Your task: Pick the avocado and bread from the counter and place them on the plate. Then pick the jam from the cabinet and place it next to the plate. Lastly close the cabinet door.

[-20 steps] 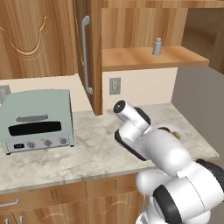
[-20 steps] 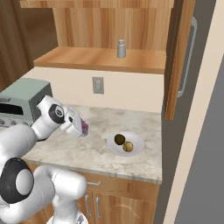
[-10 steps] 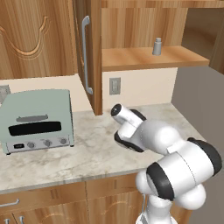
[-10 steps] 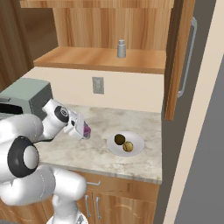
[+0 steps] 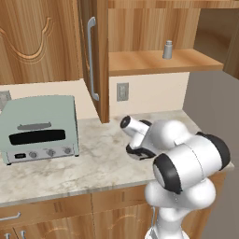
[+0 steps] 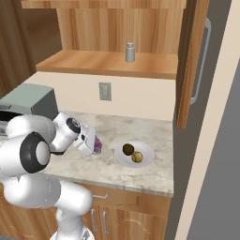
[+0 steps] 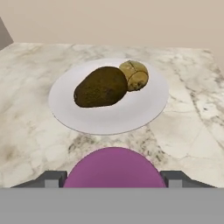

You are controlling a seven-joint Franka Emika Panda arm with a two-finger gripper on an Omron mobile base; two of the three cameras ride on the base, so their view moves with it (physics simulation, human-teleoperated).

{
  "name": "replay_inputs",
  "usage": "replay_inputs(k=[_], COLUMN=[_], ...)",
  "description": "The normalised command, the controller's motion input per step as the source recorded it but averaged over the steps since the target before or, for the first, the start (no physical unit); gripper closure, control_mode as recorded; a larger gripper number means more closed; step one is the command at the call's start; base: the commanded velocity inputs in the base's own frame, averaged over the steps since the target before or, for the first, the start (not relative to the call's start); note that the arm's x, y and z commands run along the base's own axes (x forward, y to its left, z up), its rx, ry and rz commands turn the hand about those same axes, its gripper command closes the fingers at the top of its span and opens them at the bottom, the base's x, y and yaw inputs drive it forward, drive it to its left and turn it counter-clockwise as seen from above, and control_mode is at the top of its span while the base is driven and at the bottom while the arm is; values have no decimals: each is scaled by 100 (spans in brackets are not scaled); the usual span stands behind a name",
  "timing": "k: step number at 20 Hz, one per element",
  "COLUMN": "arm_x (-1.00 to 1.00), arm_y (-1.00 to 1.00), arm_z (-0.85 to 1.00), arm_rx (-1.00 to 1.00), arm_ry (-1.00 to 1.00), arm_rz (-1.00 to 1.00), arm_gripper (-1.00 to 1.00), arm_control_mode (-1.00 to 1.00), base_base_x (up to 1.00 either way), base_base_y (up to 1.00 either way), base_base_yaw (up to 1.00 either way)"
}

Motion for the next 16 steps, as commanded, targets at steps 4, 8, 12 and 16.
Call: replay_inputs(k=[4,8,12,16], arm_x=[17,27,25,19], arm_y=[-13,-3,0,0], arm_z=[-29,-28,-29,-31], arm_rx=[0,0,0,0], arm_ry=[0,0,0,0], arm_rz=[-3,-3,-3,-3], arm_gripper=[100,100,100,100], arm_control_mode=[-100,-100,-100,-100], base_base_x=[0,0,0,0], base_base_y=[0,0,0,0], base_base_yaw=[0,0,0,0])
